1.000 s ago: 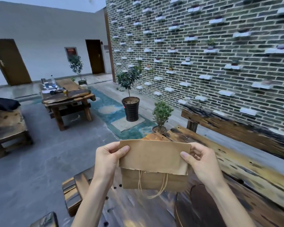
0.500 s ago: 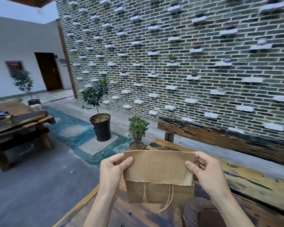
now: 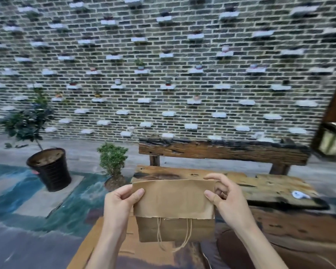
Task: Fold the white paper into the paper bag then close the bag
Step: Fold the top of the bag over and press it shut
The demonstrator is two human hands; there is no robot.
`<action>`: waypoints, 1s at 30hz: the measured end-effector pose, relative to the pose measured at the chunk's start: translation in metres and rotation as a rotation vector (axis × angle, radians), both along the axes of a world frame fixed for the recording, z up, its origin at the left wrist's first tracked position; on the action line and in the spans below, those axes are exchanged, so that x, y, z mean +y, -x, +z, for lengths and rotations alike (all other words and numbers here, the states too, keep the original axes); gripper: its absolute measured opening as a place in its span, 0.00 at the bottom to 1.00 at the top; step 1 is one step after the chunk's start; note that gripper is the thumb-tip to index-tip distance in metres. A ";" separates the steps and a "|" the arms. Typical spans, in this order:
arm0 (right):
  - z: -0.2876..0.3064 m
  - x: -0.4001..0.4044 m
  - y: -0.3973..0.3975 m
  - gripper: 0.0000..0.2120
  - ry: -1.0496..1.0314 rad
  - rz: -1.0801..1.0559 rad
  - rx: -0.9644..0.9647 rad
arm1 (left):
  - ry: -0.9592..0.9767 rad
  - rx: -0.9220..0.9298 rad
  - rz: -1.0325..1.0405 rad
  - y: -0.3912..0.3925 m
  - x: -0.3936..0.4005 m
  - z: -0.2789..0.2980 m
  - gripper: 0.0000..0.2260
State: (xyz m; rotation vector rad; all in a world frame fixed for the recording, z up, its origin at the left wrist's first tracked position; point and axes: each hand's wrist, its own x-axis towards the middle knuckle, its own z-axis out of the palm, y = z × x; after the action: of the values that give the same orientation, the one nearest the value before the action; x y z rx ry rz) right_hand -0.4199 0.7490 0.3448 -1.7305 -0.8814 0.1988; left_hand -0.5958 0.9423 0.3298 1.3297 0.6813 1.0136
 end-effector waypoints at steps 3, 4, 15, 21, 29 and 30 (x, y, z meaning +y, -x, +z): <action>-0.006 -0.002 -0.009 0.16 0.046 -0.068 -0.003 | -0.063 0.060 -0.092 -0.022 0.010 -0.015 0.21; -0.010 -0.003 -0.014 0.15 0.066 -0.096 0.002 | -0.064 0.071 -0.126 -0.028 0.011 -0.020 0.23; -0.088 -0.012 -0.041 0.08 0.278 -0.250 0.087 | -0.014 0.243 -0.396 -0.054 0.020 -0.091 0.20; -0.139 0.000 -0.039 0.08 0.358 -0.272 0.174 | 0.011 0.370 -0.412 -0.054 0.027 -0.134 0.15; -0.215 0.019 -0.042 0.07 0.506 -0.237 0.218 | 0.147 0.518 -0.386 -0.059 0.044 -0.208 0.10; -0.224 0.021 -0.042 0.08 0.518 -0.238 0.216 | 0.156 0.544 -0.386 -0.059 0.046 -0.219 0.09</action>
State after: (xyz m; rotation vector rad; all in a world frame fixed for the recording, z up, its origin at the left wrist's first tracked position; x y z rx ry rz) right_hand -0.3780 0.7699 0.1203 -2.2248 -0.4802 0.4776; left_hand -0.5364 0.9881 0.1104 1.5350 0.8430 0.2775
